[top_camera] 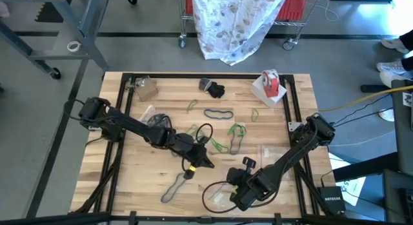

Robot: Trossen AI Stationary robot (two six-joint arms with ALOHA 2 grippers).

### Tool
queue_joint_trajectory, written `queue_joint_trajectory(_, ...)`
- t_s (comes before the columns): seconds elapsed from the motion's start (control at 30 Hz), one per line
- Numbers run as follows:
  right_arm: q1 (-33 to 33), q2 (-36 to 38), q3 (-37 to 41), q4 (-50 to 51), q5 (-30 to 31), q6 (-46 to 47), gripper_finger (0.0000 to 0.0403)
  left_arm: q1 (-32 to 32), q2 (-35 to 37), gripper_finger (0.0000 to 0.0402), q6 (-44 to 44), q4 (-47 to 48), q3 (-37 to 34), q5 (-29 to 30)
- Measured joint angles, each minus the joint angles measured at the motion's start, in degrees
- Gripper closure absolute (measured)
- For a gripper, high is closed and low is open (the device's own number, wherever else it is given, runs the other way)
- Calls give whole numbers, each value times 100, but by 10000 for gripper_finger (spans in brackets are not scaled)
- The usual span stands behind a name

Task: Sort rubber bands
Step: Close the transparent zip bag

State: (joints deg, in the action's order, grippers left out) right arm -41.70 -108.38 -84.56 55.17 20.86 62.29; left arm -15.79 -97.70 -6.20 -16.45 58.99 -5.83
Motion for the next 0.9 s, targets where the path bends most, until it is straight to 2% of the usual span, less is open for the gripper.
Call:
queue_joint_trajectory(0.13,-89,282,2,-158,304,182,301,-24,198,402,-113,310,1,447)
queue_joint_trajectory(0.27,-294,572,-4,-249,1124,137,257,-115,725,401,55,701,6,907)
queue_joint_trajectory(0.4,-428,817,-16,-257,2163,-120,236,-114,1379,401,287,1449,6,1564)
queue_joint_trajectory(0.5,-356,803,-8,-193,2673,-274,234,-85,1851,401,489,2128,6,2228)
queue_joint_trajectory(0.73,246,802,-8,362,2912,-392,233,411,2527,401,698,3428,6,3005)
queue_joint_trajectory(0.9,806,802,-8,1067,3002,-755,233,1024,2647,401,980,3680,6,3288)
